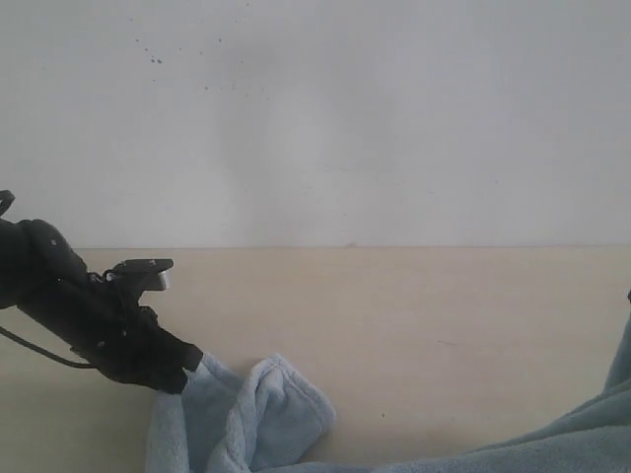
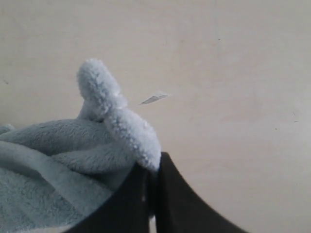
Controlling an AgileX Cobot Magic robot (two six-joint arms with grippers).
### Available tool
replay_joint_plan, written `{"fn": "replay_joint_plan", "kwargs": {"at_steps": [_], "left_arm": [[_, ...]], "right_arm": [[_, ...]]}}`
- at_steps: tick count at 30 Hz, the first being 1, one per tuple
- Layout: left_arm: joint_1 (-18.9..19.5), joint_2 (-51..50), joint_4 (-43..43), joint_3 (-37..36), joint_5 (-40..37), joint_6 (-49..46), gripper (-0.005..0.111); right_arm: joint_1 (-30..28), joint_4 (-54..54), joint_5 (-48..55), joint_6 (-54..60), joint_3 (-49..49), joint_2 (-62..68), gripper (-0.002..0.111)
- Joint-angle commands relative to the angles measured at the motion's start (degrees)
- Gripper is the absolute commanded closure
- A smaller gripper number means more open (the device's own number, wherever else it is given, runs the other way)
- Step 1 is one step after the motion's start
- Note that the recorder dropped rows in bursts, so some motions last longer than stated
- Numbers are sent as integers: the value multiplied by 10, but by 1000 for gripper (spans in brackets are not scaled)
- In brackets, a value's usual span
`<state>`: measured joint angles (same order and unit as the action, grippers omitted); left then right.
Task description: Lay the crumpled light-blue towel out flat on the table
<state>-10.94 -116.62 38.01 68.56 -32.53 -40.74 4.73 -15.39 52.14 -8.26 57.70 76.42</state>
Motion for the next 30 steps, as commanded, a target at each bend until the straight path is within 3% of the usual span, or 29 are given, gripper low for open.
{"fn": "replay_joint_plan", "kwargs": {"at_steps": [1, 9, 13, 19, 30], "left_arm": [[19, 64, 6, -1, -18, 25, 103], [54, 265, 4, -90, -27, 34, 103], [67, 384, -7, -183, 21, 34, 103], [75, 474, -42, -318, 102, 66, 103], [75, 556, -27, -332, 48, 68, 103]], "right_arm": [[-2, -8, 5, 9, 1, -5, 109], [-2, -106, 39, -58, 1, -31, 109], [-2, -107, 55, -58, 1, -66, 109], [-2, -106, 33, -54, -9, -65, 109], [-2, -109, -87, -108, -79, -51, 108]]}}
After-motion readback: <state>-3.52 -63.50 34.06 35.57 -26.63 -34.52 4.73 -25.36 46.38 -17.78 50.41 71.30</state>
